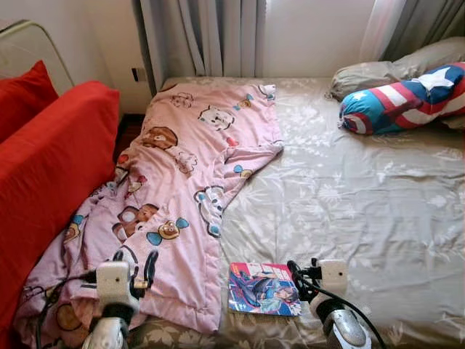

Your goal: Clean up the room

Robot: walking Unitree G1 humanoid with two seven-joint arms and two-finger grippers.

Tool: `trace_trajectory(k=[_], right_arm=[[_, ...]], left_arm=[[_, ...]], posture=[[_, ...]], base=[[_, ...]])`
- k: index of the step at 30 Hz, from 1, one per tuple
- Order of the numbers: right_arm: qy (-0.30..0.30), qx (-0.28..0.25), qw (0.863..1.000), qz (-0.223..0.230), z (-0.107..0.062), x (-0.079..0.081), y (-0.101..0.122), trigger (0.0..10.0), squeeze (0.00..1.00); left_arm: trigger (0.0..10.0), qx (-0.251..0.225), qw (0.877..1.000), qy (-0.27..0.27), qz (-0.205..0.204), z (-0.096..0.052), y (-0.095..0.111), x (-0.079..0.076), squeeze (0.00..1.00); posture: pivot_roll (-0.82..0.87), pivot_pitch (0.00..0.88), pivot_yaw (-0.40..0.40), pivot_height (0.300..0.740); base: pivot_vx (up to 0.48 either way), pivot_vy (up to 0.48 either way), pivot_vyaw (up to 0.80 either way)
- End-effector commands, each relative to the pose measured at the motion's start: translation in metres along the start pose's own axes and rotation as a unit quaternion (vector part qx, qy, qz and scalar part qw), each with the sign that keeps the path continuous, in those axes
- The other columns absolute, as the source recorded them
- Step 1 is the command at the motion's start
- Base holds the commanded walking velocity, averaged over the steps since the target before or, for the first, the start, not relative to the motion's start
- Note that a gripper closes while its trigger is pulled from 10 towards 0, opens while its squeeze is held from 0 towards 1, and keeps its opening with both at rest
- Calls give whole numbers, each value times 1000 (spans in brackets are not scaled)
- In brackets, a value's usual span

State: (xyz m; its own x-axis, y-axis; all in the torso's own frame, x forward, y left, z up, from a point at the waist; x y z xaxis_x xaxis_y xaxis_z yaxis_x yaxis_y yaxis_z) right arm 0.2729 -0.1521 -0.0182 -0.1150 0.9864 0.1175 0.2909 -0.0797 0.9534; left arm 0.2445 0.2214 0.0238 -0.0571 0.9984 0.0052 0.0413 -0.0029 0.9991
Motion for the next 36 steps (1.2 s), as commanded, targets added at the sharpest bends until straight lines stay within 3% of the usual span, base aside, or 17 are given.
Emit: trace_trajectory(k=[1, 14, 21, 33, 36], right_arm=[[-5, -10, 1000, 2, -1, -1, 3, 10000, 0], [-31, -1, 999, -15, 5, -7, 9, 10000, 0], [-34, 3, 999, -19, 4, -7, 7, 10000, 0], [-29, 5, 999, -17, 9, -1, 10, 10000, 0], [-26, 2, 1000, -14, 10, 0, 11, 10000, 0]], left_arm=[[10000, 3, 1000, -9, -4, -1, 4, -3, 0], [10000, 8, 1000, -15, -24, 9, 11, -20, 0], [10000, 15, 999, -13, -26, 10, 9, -19, 0], [10000, 23, 999, -11, -27, 9, 8, -21, 0], [10000, 25, 999, -11, -28, 9, 7, -21, 0]], posture=[[-13, 40, -26, 740], [-22, 85, -33, 725], [-20, 100, -31, 685], [-17, 106, -34, 685], [-17, 106, -34, 666]], base=[[0, 0, 0], [0, 0, 0], [0, 0, 0], [0, 0, 0], [0, 0, 0]])
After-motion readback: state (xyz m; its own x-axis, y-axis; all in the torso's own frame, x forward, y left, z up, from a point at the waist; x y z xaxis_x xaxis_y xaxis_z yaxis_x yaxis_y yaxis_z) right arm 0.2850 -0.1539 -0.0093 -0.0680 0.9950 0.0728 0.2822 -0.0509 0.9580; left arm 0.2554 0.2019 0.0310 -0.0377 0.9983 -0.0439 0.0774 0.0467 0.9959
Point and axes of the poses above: a point about 5 cm out from each wrist's last joint towards the gripper, its own z axis pointing out of the wrist towards the gripper, its own y axis along the axis of the wrist's last joint, x = y × z, the point moved 2 cm from there along z, pointing out of the wrist towards the gripper, and after that the axes turned 2 degrees about -z, right-handed, at the moved point
